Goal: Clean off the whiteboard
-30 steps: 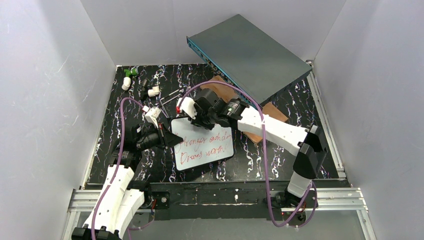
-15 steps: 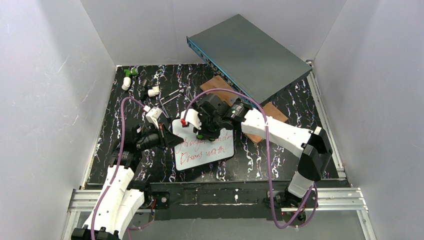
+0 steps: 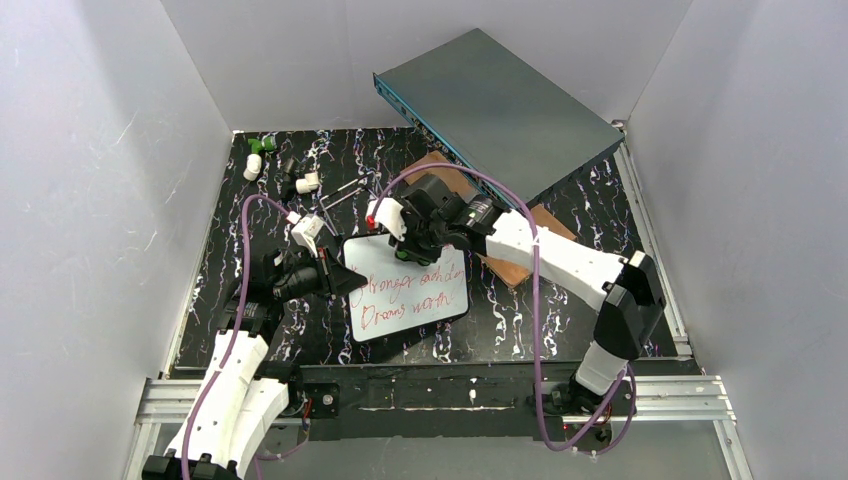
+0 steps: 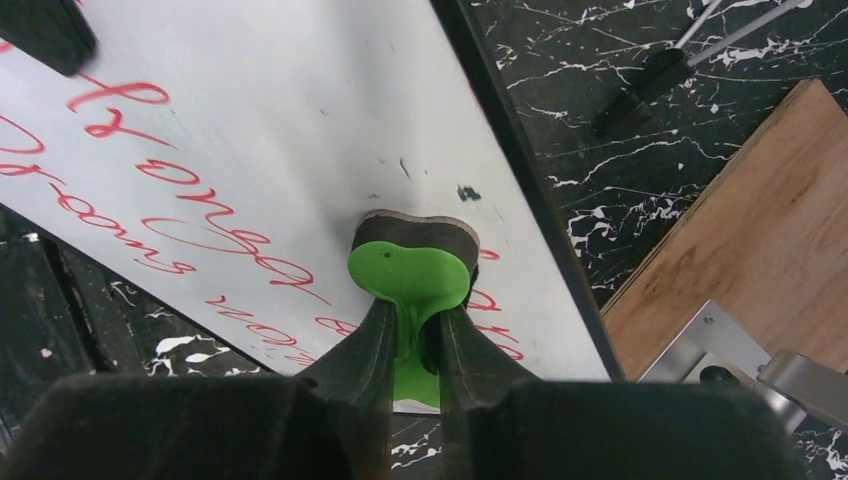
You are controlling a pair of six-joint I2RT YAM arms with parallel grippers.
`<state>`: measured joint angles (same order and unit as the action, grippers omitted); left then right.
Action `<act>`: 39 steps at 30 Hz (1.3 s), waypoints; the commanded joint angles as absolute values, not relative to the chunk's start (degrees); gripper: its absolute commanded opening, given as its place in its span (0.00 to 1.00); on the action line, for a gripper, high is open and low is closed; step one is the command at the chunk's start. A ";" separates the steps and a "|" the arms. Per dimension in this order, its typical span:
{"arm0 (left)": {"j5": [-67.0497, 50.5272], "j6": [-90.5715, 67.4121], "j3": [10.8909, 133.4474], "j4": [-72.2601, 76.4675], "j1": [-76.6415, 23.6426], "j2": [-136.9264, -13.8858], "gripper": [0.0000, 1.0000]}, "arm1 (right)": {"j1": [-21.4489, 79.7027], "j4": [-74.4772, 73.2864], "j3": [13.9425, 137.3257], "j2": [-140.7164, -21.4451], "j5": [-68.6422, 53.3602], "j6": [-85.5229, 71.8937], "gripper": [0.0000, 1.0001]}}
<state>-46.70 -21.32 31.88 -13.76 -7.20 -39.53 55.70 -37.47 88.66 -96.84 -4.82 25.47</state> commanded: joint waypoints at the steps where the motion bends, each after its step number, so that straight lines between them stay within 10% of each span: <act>1: -48.44 -16.63 33.12 -15.56 -8.09 -38.84 0.00 | 53.83 -34.30 84.23 -95.12 -5.53 28.30 0.01; 14: -48.52 -16.66 33.07 -15.56 -8.09 -39.38 0.00 | 58.09 -39.53 87.31 -95.25 -15.00 29.84 0.01; 27: -48.53 -16.61 33.07 -15.58 -8.17 -38.89 0.00 | 52.40 -31.34 85.59 -95.96 4.35 26.80 0.01; 39: -48.66 -16.61 33.10 -15.53 -8.26 -39.20 0.00 | 55.98 -36.20 82.16 -93.43 -10.90 29.31 0.01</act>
<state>-46.50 -22.11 31.88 -14.37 -7.33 -39.55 53.74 -33.82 77.89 -92.27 -4.73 29.71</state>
